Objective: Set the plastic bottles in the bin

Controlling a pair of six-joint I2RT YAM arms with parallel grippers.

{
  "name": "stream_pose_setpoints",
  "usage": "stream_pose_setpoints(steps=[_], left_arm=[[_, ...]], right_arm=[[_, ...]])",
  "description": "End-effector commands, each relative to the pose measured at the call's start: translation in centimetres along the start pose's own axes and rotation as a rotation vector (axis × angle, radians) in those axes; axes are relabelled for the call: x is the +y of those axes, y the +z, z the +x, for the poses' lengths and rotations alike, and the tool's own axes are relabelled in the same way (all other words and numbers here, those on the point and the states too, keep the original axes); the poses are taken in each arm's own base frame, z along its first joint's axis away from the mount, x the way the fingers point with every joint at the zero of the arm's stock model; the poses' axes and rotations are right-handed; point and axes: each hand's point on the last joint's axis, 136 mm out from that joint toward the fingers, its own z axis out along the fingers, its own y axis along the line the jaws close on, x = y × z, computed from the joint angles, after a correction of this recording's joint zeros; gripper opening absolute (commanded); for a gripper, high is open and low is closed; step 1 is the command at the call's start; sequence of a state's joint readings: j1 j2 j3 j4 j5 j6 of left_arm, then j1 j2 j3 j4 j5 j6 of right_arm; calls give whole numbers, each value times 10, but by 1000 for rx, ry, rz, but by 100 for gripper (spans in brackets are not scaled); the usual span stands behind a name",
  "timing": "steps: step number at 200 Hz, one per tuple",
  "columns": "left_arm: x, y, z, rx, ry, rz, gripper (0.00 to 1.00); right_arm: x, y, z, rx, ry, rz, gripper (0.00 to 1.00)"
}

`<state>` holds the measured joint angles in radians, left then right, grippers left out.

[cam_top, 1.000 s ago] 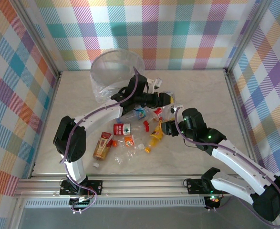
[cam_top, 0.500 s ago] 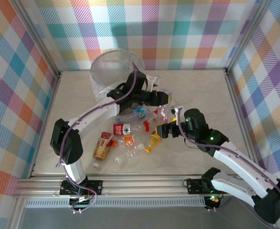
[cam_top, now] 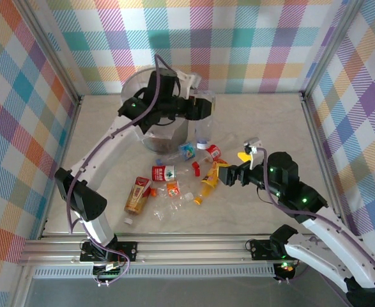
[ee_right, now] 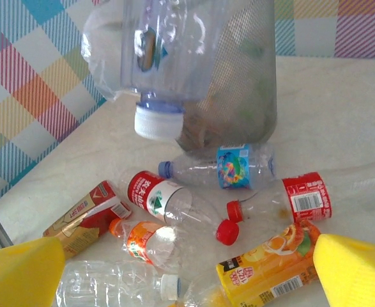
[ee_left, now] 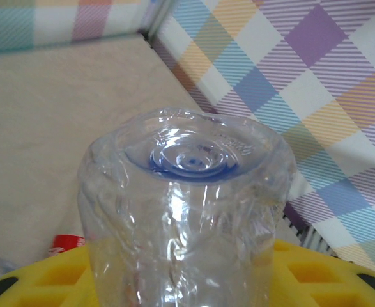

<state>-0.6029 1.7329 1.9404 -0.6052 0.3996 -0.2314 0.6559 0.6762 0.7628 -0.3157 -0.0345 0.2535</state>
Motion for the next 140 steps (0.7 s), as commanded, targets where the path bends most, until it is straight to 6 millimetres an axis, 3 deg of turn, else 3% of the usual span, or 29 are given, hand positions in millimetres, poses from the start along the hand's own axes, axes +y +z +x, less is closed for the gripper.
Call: stream_pose_setpoints(steps=[1,59,112,140], left_arm=[[0,-38,-25,-63,103,-81,49],[22,-82,-72,-181,246,-263,50],[55,-120,-108,-284,290,-415,50],[79,-127,-119,-299,298,-483,50]], right_arm=[[7,-18,-31,-107,-35,2,100],[19,-35,-52,-155,-46,-36,100],[17,-29,-47,-126,-33,-24,100],[9,-27,-44,-114,-10,14,100]])
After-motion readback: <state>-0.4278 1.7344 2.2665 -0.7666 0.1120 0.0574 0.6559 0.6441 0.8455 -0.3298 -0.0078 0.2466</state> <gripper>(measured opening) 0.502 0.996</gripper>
